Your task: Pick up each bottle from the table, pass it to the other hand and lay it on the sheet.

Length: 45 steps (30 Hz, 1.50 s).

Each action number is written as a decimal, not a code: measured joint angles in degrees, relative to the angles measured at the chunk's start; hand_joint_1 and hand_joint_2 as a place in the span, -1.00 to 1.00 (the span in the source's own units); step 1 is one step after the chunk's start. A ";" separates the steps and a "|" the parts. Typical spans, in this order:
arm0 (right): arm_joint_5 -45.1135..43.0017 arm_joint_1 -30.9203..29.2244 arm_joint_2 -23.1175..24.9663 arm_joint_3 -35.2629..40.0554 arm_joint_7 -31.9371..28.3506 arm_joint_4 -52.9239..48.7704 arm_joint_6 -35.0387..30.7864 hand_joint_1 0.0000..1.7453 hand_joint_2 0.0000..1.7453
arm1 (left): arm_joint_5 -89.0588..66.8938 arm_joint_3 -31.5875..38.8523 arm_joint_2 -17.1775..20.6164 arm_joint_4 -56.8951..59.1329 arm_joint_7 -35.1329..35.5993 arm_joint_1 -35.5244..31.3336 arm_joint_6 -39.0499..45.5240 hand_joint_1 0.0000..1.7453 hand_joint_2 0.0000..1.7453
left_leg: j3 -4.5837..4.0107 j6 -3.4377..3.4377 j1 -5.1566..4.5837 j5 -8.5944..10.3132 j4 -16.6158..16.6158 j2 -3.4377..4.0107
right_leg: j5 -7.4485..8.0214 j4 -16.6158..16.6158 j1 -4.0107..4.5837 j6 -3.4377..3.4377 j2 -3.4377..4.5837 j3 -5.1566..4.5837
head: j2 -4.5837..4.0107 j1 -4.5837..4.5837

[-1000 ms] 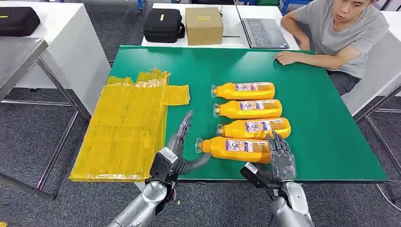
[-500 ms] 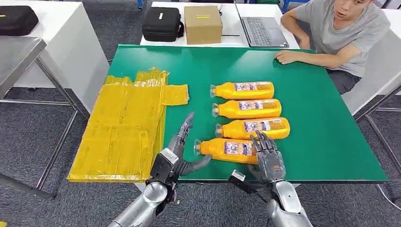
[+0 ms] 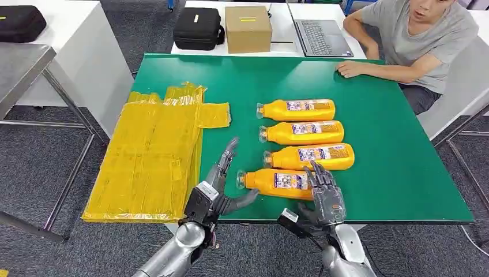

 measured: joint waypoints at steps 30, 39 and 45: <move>2.93 -3.12 -2.80 2.27 3.54 7.34 4.24 1.00 1.00 | -0.48 -0.02 -0.39 0.00 -0.07 -0.85 -1.18 -1.00 1.00 | 0.63 0.03 -0.02 0.04 -0.01 0.00 | -0.05 -0.09 -0.01 -0.08 0.09 0.38 | 0.00 -0.02; 3.34 -3.75 -3.04 2.60 3.86 8.30 4.81 1.00 1.00 | -0.61 -0.02 -0.52 0.00 -0.04 -1.12 -1.20 -1.00 1.00 | 0.91 -0.03 -0.03 -0.24 -0.02 0.00 | -0.29 -0.13 -0.03 0.10 0.09 0.32 | 0.00 0.00; 4.35 -4.07 -3.06 2.80 4.85 8.41 5.57 1.00 1.00 | -1.03 -0.02 -0.63 0.00 0.37 -1.41 -1.25 -1.00 1.00 | 1.09 0.07 -0.03 -0.33 -0.02 0.02 | -0.30 -0.14 -0.02 0.11 0.11 0.45 | 0.00 0.00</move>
